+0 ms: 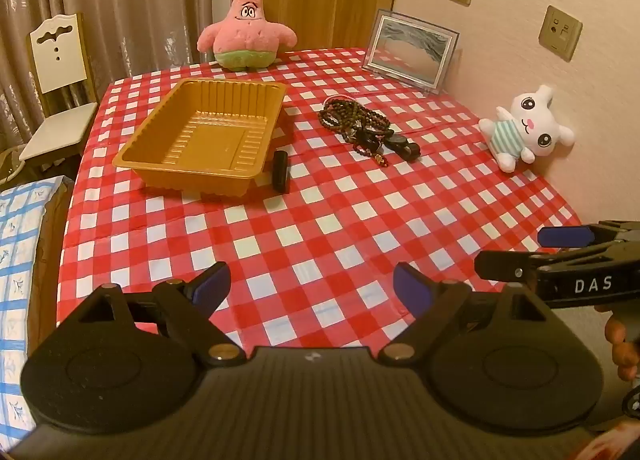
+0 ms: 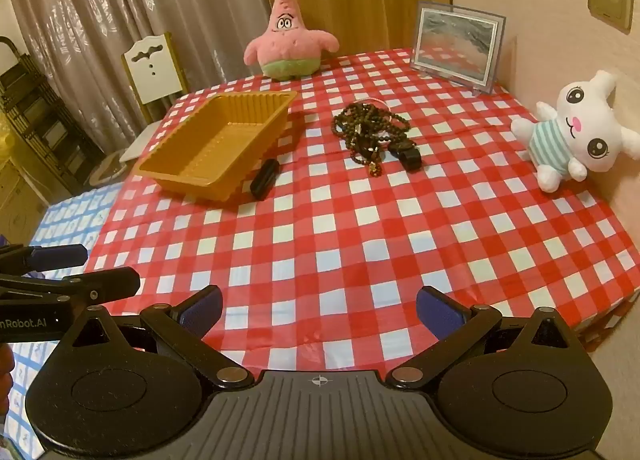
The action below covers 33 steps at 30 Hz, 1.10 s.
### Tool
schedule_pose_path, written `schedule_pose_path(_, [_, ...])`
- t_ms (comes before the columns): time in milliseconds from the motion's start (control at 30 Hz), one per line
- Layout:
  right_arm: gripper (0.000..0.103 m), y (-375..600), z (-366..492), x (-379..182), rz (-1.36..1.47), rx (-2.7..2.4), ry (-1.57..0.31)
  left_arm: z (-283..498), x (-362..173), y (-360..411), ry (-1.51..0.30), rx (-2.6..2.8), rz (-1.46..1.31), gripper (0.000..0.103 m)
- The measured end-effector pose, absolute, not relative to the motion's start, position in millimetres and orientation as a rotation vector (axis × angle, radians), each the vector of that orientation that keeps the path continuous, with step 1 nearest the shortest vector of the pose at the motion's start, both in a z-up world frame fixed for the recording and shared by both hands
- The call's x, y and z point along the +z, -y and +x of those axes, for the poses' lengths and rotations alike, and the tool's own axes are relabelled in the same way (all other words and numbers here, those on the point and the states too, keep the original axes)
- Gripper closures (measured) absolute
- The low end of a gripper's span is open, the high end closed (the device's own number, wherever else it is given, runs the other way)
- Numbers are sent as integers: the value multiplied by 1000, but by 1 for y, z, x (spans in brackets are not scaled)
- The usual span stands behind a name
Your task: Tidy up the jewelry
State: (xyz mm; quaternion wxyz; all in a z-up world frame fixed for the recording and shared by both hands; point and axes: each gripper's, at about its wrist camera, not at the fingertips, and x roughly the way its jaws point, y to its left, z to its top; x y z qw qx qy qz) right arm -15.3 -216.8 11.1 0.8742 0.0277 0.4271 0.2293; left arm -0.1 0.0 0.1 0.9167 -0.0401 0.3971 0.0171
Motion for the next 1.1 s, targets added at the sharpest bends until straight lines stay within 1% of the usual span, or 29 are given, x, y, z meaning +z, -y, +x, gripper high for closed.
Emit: schedule_pose_path(1100, [0, 216, -13, 12, 51, 479, -890, 0, 0, 0, -816, 35, -84, 16])
